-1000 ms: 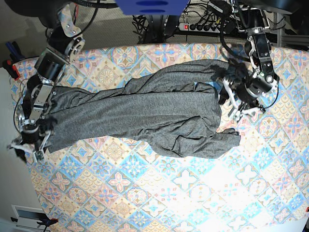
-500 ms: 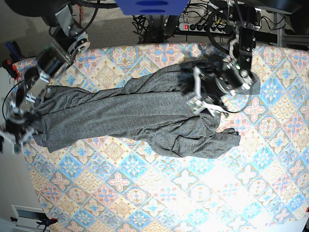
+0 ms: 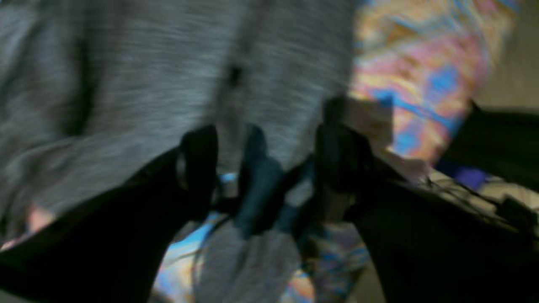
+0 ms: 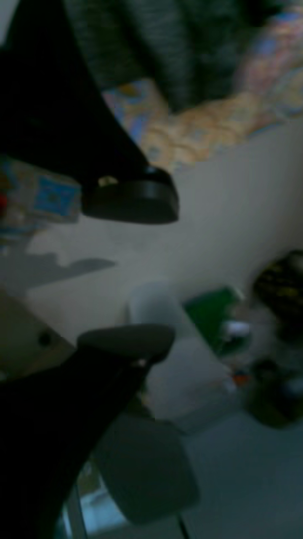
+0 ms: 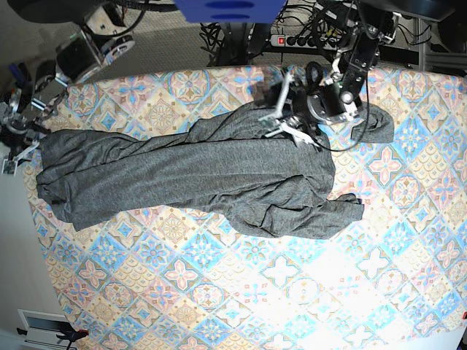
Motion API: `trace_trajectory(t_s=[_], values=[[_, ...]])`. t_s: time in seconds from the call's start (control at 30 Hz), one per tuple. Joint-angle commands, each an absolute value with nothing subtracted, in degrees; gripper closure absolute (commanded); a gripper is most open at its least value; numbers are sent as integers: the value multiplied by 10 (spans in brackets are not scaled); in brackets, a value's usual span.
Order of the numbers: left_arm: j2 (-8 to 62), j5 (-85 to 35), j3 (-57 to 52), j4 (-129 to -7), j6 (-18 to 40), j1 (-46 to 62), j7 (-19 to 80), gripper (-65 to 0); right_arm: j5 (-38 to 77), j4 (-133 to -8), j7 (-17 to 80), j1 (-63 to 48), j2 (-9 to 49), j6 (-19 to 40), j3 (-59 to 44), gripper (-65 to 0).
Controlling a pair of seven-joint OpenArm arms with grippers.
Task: Layout the t-shirt on the table in an organized manner, then fold the t-shirt properly
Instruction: 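Release the shirt with the left gripper and move it toward the collar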
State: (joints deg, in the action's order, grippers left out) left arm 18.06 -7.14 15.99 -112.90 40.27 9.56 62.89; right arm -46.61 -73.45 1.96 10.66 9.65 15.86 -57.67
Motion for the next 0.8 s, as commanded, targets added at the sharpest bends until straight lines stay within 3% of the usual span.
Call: trace_trajectory(t_s=[0.0,0.4,0.47,0.63,0.77], values=[[182,-76,157,-1125,400,87,620,-359,-455,-746,0,120,109,150,-572,-360],[181,-77,188,-972,400,78,572,-339,-414,-746,-1,86,109,150,-573,-360],[182,-79,189,-975,400,81,572,-283,-414,-746,-2,85,109,150,-574,-360],[199,-76,182,-974,400,104,574,-22,-413,-746,-3,87,109,150,-574,-360],[248,-51,175,-974,400,139,564,-48,-412,-745,-3,89,109,150,-574,-360]])
